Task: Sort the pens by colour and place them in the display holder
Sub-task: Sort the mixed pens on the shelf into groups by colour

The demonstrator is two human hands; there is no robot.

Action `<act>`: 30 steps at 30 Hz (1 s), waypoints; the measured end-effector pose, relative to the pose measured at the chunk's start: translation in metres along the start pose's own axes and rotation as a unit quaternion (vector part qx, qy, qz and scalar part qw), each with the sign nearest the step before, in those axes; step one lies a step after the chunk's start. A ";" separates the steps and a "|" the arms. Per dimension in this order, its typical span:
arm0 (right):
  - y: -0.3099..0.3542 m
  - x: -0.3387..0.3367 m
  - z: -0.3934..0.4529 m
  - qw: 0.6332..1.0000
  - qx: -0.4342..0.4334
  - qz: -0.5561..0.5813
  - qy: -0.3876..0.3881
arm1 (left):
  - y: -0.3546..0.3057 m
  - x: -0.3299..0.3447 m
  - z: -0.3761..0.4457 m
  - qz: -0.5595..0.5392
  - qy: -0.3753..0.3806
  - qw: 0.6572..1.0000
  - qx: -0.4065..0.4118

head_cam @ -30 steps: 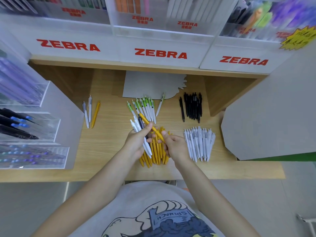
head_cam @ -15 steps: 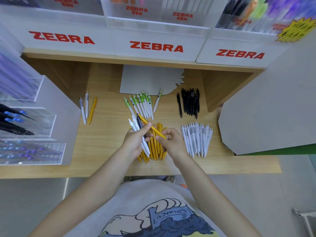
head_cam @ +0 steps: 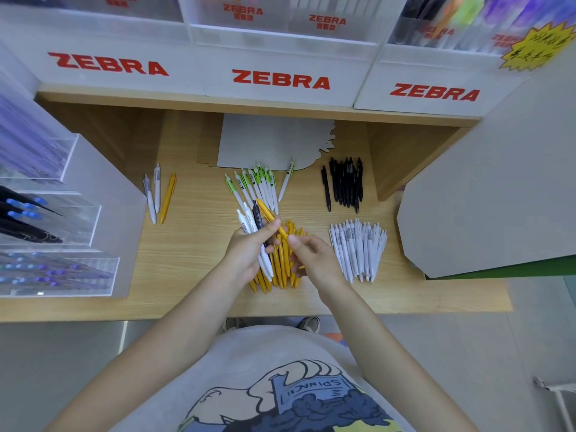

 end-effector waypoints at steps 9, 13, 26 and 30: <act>-0.002 -0.001 -0.001 1.000 0.002 0.025 0.015 | 0.003 0.003 -0.006 0.003 0.005 1.000 -0.004; -0.003 -0.005 0.001 1.000 -0.015 0.024 0.010 | 0.003 0.005 -0.006 0.007 0.001 1.000 -0.006; -0.012 -0.019 -0.002 1.000 -0.003 0.029 0.005 | 0.010 0.016 -0.002 0.026 0.008 0.999 -0.039; -0.013 -0.022 -0.001 1.000 -0.001 0.006 0.001 | 0.013 0.015 0.000 0.033 0.003 0.999 -0.041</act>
Point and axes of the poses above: each hand's wrist, its own z-axis towards the middle knuckle, its own x-axis out of the palm, y = z × x, the point moved 5 cm from there along z, towards the middle knuckle, and after that the axes turned 15 degrees about y, right-handed, at the moved point
